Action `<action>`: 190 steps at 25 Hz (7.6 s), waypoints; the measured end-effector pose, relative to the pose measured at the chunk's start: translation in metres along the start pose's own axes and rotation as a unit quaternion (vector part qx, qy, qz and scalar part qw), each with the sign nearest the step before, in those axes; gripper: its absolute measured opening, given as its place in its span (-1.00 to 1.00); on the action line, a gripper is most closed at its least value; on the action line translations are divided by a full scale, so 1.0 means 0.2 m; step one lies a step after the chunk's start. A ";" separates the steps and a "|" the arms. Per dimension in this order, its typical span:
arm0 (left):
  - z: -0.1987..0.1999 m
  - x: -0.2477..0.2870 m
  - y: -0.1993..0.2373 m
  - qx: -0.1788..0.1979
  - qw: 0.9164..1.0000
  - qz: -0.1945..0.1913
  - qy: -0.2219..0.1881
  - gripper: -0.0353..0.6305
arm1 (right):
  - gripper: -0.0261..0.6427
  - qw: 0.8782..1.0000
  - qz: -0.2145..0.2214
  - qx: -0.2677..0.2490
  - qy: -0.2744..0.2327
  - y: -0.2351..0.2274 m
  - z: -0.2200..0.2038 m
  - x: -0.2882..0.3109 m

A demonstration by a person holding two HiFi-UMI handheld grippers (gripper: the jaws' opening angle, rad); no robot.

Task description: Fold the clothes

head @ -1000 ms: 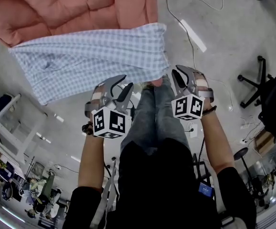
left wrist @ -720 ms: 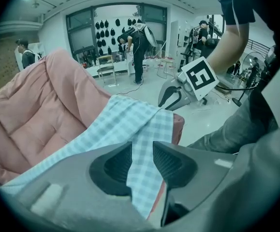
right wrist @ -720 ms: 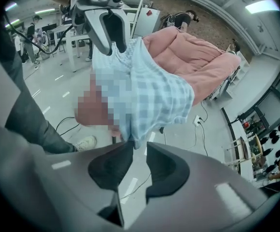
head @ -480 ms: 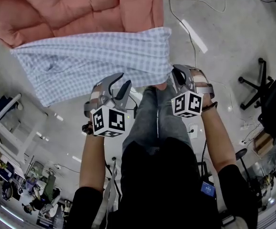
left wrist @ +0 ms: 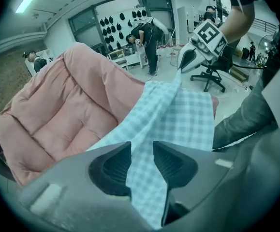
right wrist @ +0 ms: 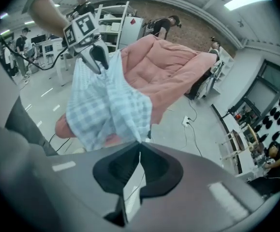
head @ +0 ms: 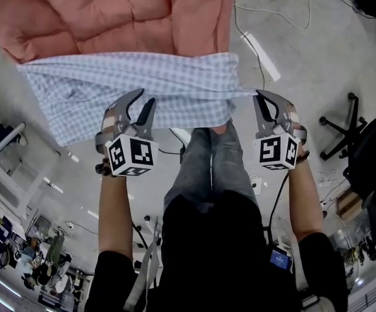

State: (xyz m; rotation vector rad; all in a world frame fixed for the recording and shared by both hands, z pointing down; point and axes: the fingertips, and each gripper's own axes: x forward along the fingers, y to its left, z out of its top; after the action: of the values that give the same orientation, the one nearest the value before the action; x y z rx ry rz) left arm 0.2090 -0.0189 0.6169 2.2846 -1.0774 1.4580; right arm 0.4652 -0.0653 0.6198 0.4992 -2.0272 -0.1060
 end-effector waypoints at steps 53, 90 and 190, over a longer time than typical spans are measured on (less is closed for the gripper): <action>-0.12 -0.09 1.25 0.085 0.990 -0.099 0.054 -0.86 | -0.89 0.971 -0.202 0.060 0.116 -1.07 0.43 0.01; -0.67 -0.51 -0.13 0.040 0.993 -0.049 0.097 -0.87 | -0.89 0.983 -0.135 0.101 0.071 0.05 -0.44 -0.19; -2.03 -0.11 1.50 -0.054 0.982 -0.175 -0.036 -0.26 | -0.58 0.984 -0.017 0.179 -0.013 1.26 2.20 0.80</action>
State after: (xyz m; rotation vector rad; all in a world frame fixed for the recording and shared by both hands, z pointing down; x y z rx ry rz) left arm -0.2811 -0.0008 0.7360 2.3180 -0.7045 1.1592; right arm -0.0558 0.0430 0.6059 0.7591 -2.0716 0.2373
